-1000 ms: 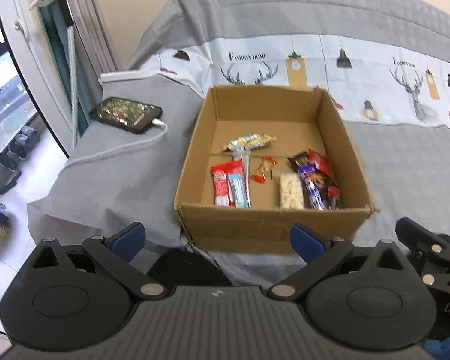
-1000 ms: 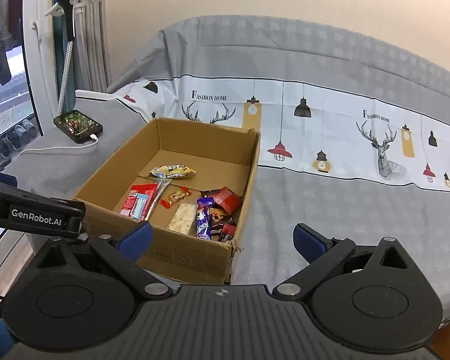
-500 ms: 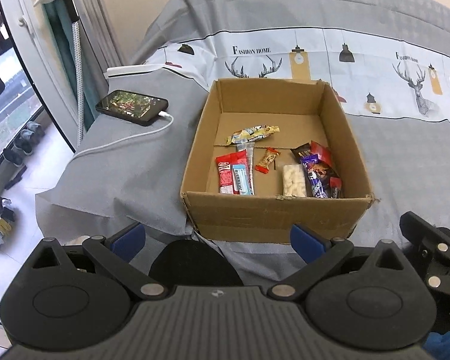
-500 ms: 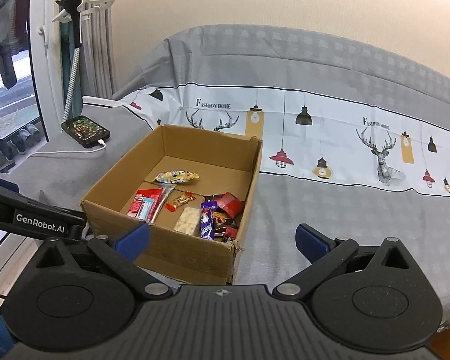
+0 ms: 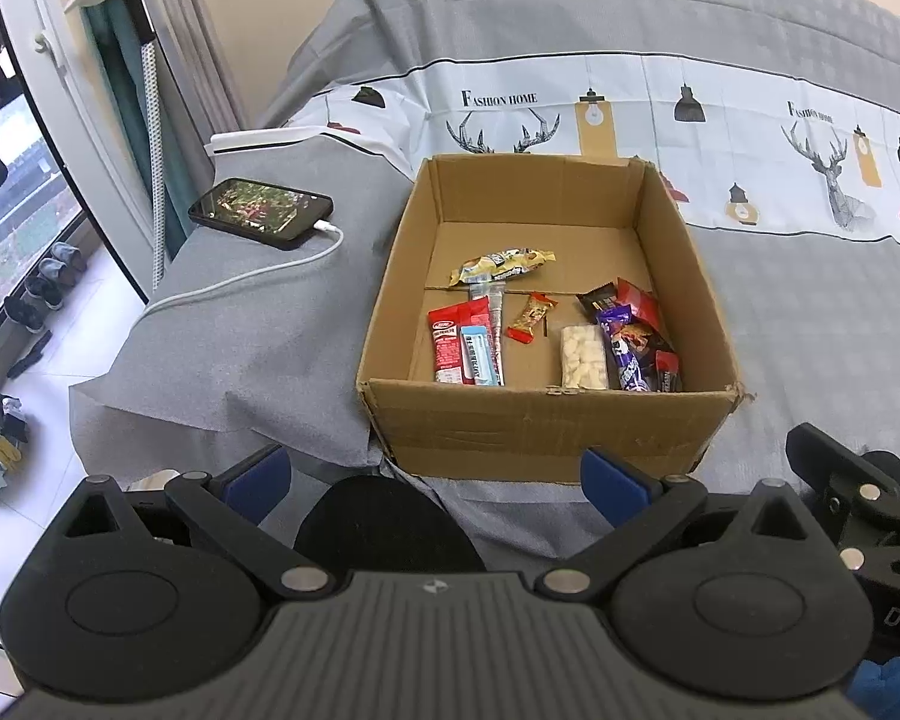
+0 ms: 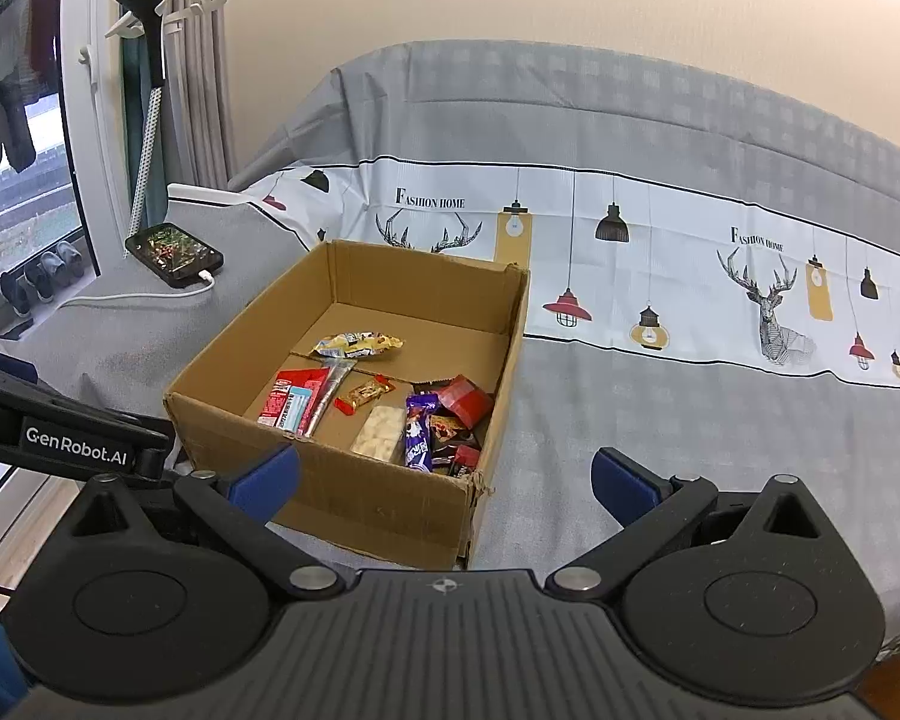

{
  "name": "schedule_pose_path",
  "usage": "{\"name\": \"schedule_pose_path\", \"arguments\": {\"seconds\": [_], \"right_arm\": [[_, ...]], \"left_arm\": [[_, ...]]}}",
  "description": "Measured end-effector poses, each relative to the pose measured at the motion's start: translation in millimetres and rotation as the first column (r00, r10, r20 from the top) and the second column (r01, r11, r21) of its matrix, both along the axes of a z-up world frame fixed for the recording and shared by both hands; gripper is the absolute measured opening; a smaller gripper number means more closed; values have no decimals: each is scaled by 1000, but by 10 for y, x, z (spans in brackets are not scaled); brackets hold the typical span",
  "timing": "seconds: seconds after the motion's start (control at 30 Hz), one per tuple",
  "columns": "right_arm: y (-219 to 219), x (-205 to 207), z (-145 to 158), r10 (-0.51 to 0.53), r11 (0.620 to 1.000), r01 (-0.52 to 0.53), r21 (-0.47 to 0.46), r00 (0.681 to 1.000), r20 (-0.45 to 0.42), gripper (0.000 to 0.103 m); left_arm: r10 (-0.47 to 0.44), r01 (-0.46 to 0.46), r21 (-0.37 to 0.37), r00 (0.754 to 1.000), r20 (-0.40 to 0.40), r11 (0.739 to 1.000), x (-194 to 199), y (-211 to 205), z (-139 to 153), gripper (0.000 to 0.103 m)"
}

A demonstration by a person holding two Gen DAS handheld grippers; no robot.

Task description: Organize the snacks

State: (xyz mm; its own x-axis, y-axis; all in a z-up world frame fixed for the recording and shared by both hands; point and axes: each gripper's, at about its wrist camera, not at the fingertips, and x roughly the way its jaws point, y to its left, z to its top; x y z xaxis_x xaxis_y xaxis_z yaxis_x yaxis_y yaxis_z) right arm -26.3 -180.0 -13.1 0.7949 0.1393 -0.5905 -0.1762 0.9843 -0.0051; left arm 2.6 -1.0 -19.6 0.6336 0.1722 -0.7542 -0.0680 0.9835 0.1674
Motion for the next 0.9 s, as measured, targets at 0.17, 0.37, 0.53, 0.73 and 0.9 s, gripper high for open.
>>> {"name": "schedule_pose_path", "arguments": {"seconds": [0.17,0.37,0.53,0.73,0.9], "right_arm": [[-2,0,0,1,1000,-1,0,1000,0,103],[-5,3,-3,0,1000,0,1,1000,-1,102],[-2,6,-5,0,1000,0,1,1000,-2,103],[-6,8,-9,0,1000,0,2,1000,-3,103],[-8,12,-17,-1,1000,1,4,1000,-4,103]], "left_arm": [[0,0,0,1000,-1,1000,-4,-9,0,103],[-1,1,0,1000,-4,1000,-3,-13,-6,103],[-1,1,2,1000,-5,1000,-1,-15,-8,103],[2,-2,5,1000,-11,1000,12,-7,-21,103],[9,-9,12,1000,-19,1000,28,5,-50,103]]}}
